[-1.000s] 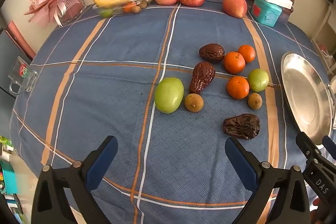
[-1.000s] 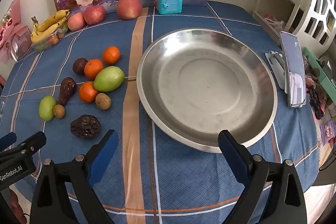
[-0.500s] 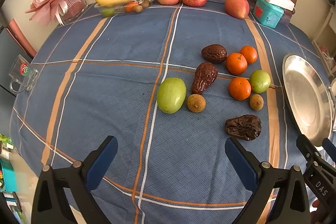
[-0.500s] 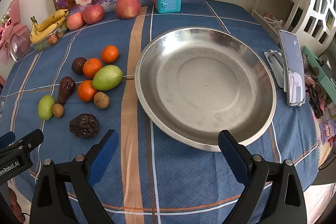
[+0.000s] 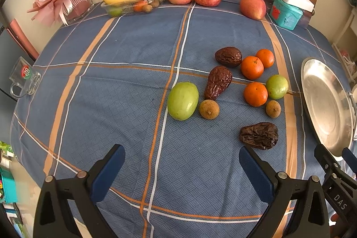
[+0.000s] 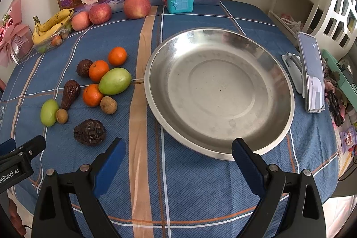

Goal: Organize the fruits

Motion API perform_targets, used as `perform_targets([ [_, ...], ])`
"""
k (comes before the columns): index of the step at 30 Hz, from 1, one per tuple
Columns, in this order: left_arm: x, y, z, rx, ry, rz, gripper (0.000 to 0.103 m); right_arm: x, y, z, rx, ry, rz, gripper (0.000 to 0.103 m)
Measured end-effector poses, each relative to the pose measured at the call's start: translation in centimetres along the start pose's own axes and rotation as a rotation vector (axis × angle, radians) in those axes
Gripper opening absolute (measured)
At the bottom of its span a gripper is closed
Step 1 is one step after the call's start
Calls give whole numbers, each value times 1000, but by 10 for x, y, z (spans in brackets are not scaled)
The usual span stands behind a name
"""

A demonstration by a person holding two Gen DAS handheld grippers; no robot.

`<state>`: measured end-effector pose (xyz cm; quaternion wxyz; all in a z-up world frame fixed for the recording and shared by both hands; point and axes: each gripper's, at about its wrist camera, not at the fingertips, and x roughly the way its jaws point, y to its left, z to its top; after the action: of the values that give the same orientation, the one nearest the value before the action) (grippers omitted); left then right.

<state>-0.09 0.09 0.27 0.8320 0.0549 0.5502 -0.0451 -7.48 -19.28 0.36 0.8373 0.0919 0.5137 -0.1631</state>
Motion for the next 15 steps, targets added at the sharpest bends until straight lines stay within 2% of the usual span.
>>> perform_targets([
  [15, 0, 0, 1, 1, 4, 9, 103, 1, 1, -1, -4, 0, -2, 96],
])
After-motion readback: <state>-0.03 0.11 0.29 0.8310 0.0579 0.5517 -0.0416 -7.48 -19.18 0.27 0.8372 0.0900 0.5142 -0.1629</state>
